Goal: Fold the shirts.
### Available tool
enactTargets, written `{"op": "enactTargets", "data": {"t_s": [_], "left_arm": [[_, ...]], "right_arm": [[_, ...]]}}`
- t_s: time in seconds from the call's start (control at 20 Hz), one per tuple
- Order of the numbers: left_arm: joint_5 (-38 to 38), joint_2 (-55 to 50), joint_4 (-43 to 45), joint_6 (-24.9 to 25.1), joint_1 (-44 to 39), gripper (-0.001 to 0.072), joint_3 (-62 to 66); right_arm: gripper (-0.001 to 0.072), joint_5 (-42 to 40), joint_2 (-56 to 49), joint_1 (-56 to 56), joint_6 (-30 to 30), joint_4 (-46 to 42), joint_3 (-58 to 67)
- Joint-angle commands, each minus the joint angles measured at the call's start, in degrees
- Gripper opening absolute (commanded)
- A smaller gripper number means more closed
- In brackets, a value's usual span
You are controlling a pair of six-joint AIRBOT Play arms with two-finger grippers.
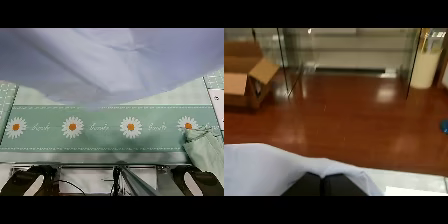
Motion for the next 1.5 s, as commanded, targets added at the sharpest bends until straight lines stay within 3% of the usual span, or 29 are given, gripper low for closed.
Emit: {"op": "enactTargets", "data": {"t_s": [0.0, 0.15, 0.35, 0.55, 0.7, 0.85, 1.0, 1.2, 1.35, 1.45], "left_arm": [[-9.35, 6.62, 5.05, -9.9, 0.2, 0.0028, 5.46], [-17.29, 9.94, 6.36, -16.72, 0.22, 0.0027, 7.06], [-33.7, 10.16, 8.59, -23.3, 0.52, 0.0026, 8.13], [-35.15, 10.01, 11.76, -21.97, 3.37, 0.0026, 0.79], [-33.33, 9.81, 13.99, -16.92, 4.79, 0.0026, -18.16], [-14.62, 7.65, 15.04, -11.17, 4.83, 0.0027, -41.7], [8.24, -1.18, 11.32, -5.88, 4.83, 0.0028, -54.93], [29.18, -18.27, 1.38, 3.96, 4.72, 0.0029, -54.23], [37.31, -28.72, -4.59, 9.7, 4.28, 0.0029, -51.43], [42.84, -33.48, -4.92, 10.12, 3.32, 0.003, -50.49]], "right_arm": [[0.0022, 16.5, 1.97, -0.04, 4.11, -3.37, 13.18], [0.0022, 31.04, 1.99, -0.04, 5.81, -3.89, 17.2], [0.0021, 31.54, 2.67, -0.04, 8.09, -6.54, 16.63], [0.002, 31.58, 2.64, -0.04, 5.18, -9.29, 0.42], [0.0021, 30.03, 1.44, -0.04, 0.31, -11.72, -24.13], [0.0021, 13.49, -4.28, -0.04, -2.01, -13.42, -41.86], [0.0021, -4.68, -15.56, -0.02, -3.76, -11.69, -44.09], [0.0021, -26.71, -29.77, -0.02, -4.9, -5.33, -42.12], [0.0021, -38.07, -37.16, -0.04, -4.85, -1.01, -41.72], [0.0021, -44.26, -40.33, -0.04, -4.85, 1.49, -41.72]]}}
